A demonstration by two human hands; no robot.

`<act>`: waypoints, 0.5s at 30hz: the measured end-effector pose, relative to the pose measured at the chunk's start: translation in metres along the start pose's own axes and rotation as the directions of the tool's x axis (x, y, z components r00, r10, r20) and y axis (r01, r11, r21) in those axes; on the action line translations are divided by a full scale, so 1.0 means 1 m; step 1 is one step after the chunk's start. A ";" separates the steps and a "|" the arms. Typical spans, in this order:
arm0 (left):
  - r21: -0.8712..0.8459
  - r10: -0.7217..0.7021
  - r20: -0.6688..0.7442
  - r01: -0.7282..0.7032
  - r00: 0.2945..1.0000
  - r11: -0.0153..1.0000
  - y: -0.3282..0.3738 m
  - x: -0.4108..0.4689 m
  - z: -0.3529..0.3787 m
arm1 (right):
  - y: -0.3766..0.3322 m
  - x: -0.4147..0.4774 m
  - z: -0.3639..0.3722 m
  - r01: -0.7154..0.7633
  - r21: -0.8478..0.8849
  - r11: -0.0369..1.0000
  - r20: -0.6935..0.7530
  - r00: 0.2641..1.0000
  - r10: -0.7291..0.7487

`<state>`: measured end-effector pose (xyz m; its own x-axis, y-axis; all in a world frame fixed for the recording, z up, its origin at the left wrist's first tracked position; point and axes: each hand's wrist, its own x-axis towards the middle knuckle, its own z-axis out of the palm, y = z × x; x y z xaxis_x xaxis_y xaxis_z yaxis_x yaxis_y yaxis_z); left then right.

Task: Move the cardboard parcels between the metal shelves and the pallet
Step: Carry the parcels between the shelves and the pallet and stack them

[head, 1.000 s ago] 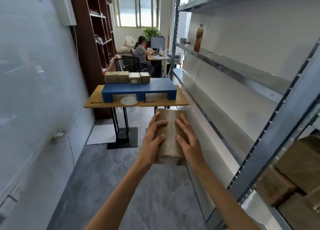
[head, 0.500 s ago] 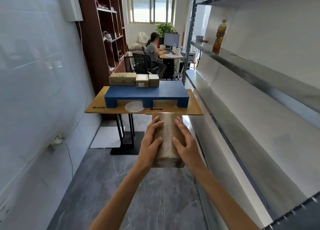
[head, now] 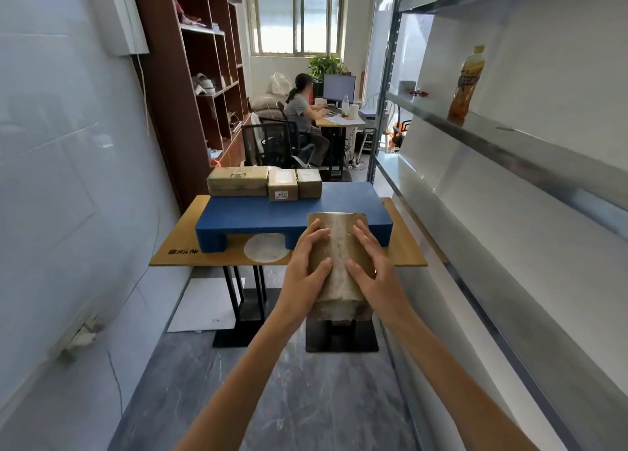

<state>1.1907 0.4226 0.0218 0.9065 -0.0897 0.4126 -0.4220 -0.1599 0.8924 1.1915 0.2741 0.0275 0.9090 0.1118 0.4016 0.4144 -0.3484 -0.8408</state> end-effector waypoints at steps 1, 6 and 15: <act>0.005 -0.003 -0.005 0.003 1.000 1.000 -0.006 0.012 -0.001 | 0.005 0.011 0.001 -0.011 0.020 1.000 0.004 1.000 0.011; 0.022 0.007 -0.006 -0.007 1.000 1.000 -0.036 0.060 -0.003 | 0.035 0.061 0.007 -0.038 0.048 0.998 0.013 0.999 0.038; 0.007 -0.020 -0.034 0.020 0.999 1.000 -0.107 0.183 0.013 | 0.116 0.182 0.004 -0.068 0.102 0.992 0.036 0.997 0.064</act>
<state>1.4013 0.4109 -0.0006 0.9146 -0.0533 0.4008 -0.4039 -0.1682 0.8992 1.4049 0.2572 0.0014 0.9348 0.1230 0.3332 0.3544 -0.2583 -0.8987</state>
